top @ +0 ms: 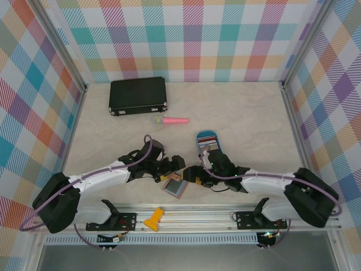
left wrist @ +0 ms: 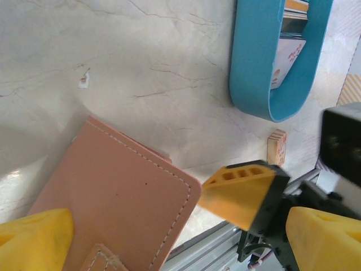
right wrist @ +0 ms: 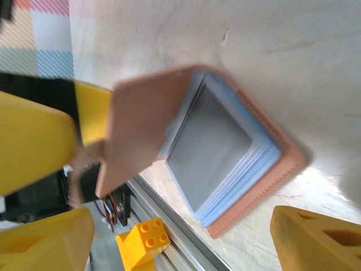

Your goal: Put the credit cards into the card holder

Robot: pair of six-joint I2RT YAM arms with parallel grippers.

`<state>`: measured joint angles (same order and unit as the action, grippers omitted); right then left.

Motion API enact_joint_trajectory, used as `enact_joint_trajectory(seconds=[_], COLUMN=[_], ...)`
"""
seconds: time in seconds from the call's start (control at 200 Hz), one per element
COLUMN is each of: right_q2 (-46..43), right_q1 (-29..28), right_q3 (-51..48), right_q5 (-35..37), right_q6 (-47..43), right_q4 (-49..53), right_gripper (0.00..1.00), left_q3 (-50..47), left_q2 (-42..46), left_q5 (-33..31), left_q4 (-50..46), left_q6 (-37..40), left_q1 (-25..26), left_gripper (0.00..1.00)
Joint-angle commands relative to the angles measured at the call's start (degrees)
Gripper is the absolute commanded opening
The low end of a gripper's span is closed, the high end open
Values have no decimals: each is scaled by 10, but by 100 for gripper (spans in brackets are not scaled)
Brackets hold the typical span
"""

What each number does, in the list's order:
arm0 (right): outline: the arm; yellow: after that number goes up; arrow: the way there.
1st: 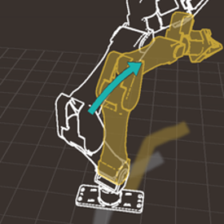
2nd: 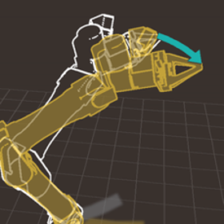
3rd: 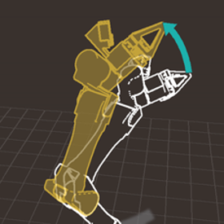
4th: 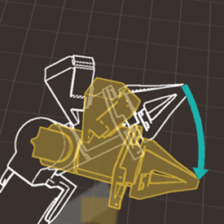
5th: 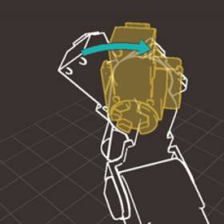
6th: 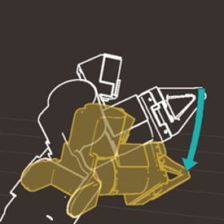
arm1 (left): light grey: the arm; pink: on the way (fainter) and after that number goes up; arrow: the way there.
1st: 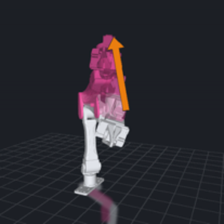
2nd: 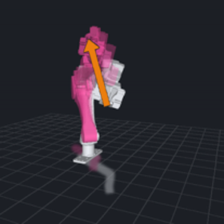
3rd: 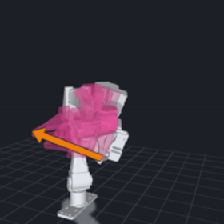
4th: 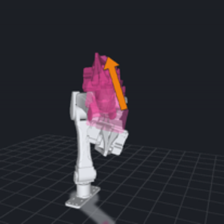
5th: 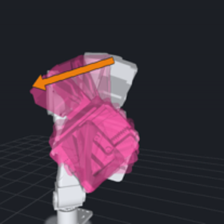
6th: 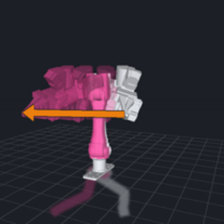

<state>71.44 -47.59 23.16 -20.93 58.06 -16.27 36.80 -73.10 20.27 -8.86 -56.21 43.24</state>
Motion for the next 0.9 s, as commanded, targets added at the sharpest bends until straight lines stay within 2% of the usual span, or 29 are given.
enact_joint_trajectory(seconds=[0.0, 0.115, 0.245, 0.335, 0.445, 0.55, 0.615, 0.79, 0.895], right_q2=[-51, -93, -101, -79, -39, -2, 21, 80, 89], right_q1=[42, 69, 70, 69, 64, 56, 44, 9, -10], right_q3=[7, 7, -10, -7, 7, 18, 32, 77, 102], right_q5=[6, 21, -9, -43, -63, -67, -66, -47, 1], right_q6=[4, 20, 54, 59, 46, 38, 26, 4, -6], right_q4=[119, 205, 195, 194, 194, 170, 163, 162, 207], right_gripper=[79, 73, 69, 62, 44, 18, 9, 2, 0], left_q3=[19, 27, 35, 37, 34, 26, 22, 19, 19], left_q2=[-19, -38, -43, -33, -20, -14, -13, -2, 6], left_q5=[-12, -10, -10, -13, -12, -9, -6, -15, -20], left_q4=[-6, 3, -2, -16, -33, -37, -33, -40, -51], left_q6=[-11, -10, -9, -5, 0, 0, -1, -2, -1], left_q1=[7, 13, 17, 18, 19, 21, 25, 30, 29], left_gripper=[96, 96, 96, 96, 96, 96, 97, 96, 97])
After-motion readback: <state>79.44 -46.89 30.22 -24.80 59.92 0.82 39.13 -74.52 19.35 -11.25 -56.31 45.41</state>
